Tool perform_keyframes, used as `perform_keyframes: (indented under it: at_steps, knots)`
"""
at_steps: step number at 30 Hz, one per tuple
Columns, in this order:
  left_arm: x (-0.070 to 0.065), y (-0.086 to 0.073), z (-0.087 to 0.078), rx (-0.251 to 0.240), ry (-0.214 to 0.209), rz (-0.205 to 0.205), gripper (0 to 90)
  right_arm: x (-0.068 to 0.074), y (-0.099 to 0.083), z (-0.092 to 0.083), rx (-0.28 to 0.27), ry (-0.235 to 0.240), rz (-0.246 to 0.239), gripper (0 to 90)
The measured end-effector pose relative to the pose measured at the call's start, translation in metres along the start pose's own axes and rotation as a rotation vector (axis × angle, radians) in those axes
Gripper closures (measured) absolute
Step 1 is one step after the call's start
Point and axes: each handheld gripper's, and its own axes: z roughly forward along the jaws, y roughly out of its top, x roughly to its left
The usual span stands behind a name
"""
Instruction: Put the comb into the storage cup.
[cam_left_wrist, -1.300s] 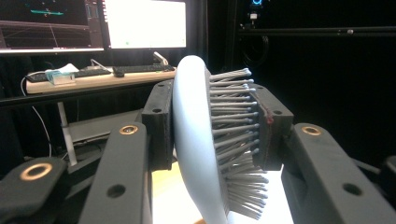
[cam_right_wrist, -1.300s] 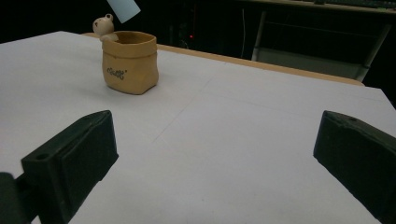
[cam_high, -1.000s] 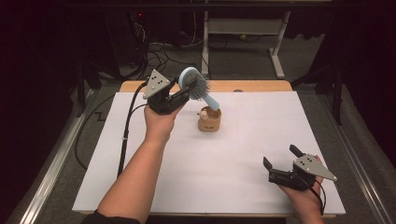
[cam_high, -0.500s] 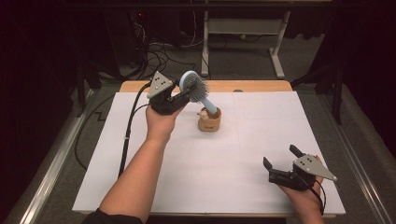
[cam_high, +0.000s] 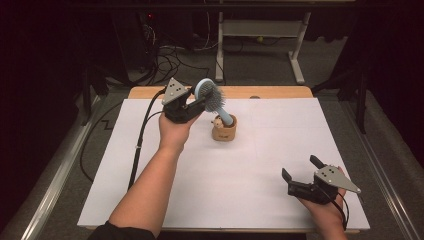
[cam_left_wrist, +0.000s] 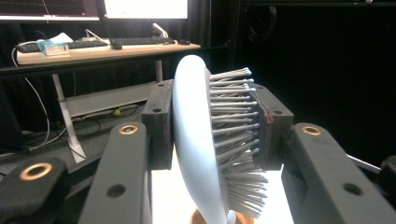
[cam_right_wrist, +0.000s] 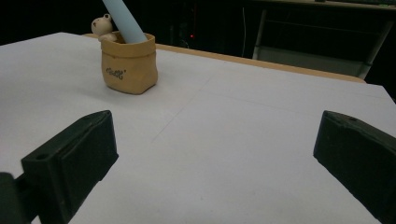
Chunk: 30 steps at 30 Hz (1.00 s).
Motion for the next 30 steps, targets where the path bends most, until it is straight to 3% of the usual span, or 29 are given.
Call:
perform_keyframes:
  at_steps: [13, 30]
  knots:
    - [0.0052, -0.0028, 0.0069, 0.007, -0.006, -0.028, 57.9, 0.0, -0.0004, 0.0004, -0.002, 0.001, 0.004, 0.1]
    - [0.0011, -0.0018, 0.003, 0.012, -0.002, -0.005, 58.0, 0.0004, 0.0, 0.0007, -0.001, -0.001, -0.005, 0.1]
